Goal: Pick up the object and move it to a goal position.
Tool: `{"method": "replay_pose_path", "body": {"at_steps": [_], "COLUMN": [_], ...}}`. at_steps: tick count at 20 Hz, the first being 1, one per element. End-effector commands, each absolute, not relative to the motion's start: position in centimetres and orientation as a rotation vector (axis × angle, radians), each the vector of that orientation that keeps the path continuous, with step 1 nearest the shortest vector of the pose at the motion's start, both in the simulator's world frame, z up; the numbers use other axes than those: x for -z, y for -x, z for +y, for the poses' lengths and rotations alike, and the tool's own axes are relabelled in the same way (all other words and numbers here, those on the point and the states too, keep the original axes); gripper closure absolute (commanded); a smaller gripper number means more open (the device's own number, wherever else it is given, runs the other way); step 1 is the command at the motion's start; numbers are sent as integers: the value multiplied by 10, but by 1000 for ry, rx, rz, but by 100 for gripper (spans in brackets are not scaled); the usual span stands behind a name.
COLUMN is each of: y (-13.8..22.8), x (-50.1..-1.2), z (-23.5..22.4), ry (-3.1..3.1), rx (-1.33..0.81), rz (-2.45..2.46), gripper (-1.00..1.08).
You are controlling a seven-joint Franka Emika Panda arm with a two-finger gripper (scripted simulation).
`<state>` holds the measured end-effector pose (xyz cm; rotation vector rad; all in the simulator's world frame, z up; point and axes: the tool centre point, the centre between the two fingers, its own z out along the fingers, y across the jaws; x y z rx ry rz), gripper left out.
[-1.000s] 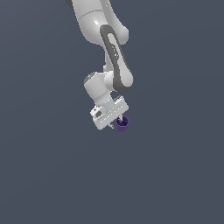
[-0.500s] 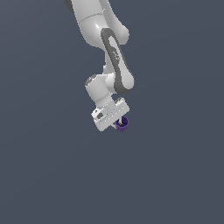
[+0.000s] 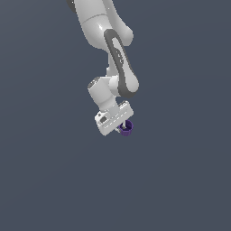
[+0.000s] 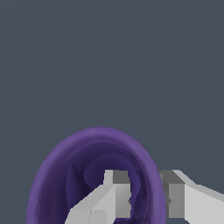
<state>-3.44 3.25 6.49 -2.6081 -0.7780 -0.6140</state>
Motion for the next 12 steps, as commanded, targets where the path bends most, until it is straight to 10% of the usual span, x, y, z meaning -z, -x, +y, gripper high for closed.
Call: {"method": "replay_pose_path", "body": {"at_steps": [1,12], "y": [32,-3], "x": [-66,-77], "z": [36,73], "ry": [2607,2607], "rx": [615,616], "rz": [-779,-780], "gripper": [108,108]}}
